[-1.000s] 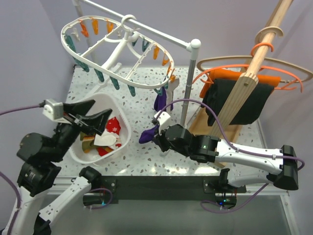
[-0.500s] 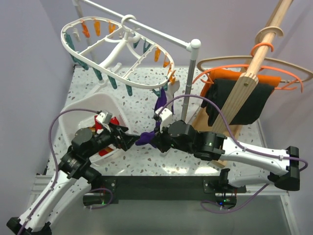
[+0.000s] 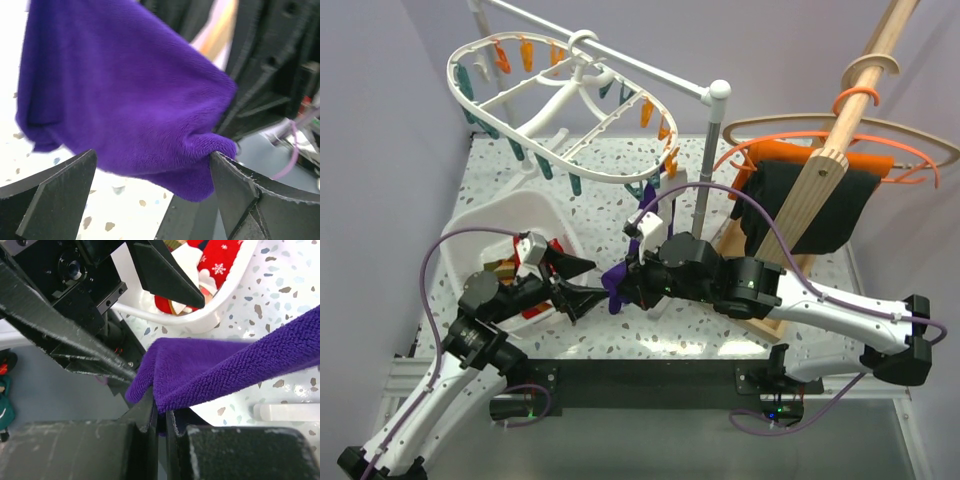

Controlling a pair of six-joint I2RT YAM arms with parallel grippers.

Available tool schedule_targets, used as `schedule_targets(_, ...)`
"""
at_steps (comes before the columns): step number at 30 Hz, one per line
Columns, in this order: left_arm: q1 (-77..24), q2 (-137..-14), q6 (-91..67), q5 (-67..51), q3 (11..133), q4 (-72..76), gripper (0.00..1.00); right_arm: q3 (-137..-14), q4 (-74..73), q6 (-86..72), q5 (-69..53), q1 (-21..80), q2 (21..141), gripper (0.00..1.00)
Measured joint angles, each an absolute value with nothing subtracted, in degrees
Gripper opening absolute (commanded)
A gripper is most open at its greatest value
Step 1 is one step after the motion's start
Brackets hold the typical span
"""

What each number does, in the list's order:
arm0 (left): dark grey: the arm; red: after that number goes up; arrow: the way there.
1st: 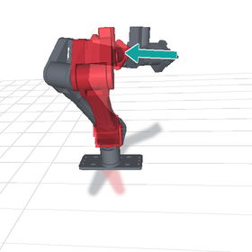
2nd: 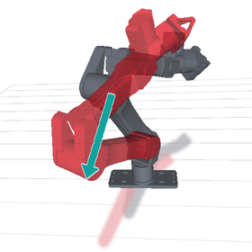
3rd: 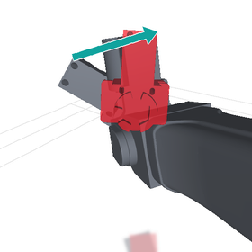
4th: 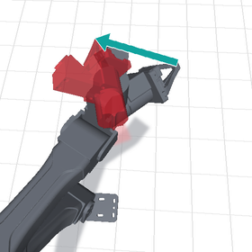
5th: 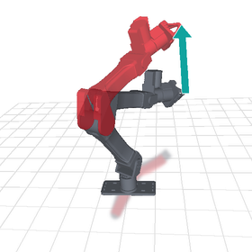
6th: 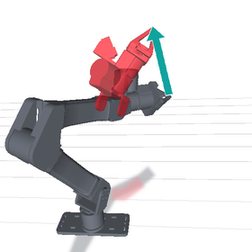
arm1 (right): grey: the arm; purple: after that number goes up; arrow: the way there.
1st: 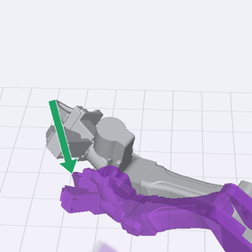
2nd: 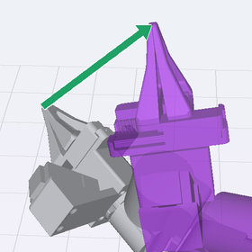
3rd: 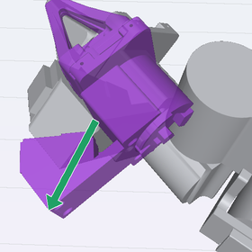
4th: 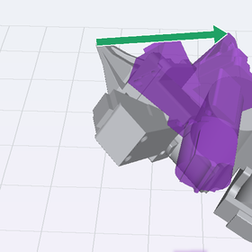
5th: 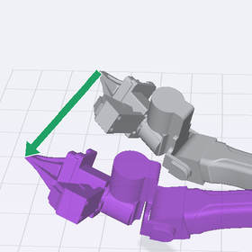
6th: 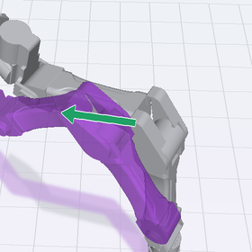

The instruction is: Remove the socks clipped to the hanger

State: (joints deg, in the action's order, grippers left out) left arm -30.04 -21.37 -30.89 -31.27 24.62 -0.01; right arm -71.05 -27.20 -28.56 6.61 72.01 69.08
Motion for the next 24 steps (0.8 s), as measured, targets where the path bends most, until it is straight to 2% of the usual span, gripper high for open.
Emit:
schedule_targets(13, -30.1, -18.3, -30.4, -42.2, 28.8, 1.0, 1.0, -83.6, -28.5, -28.9, -2.0, 72.1, 75.0, 0.0)
schedule_targets(16, -30.1, -18.3, -29.5, -42.3, 31.6, -0.3, 0.93, -86.7, -28.3, -28.9, -4.6, 72.1, 76.4, 0.0)
schedule_targets(19, -30.1, -18.9, -27.8, -41.3, 35.1, -3.2, 0.65, -89.0, -28.3, -28.9, -7.0, 72.1, 77.3, 0.01)
schedule_targets(20, -30.1, -19.2, -27.2, -40.8, 36.1, -4.0, 0.49, -89.7, -28.3, -28.9, -7.7, 72.1, 77.6, 0.01)
schedule_targets(22, -30.1, -19.6, -26.4, -40.0, 37.5, -5.7, 0.35, -90.8, -28.2, -28.8, -8.8, 72.1, 78.1, 0.02)
schedule_targets(23, -30.2, -19.7, -25.8, -39.7, 38.2, -6.7, 0.19, -91.3, -27.9, -28.6, -8.8, 72.1, 78.4, 0.04)
schedule_targets(24, -30.4, -19.8, -25.1, -39.6, 39.0, -7.9, 0.12, -91.8, -27.8, -28.5, -9.0, 71.9, 78.7, 0.06)
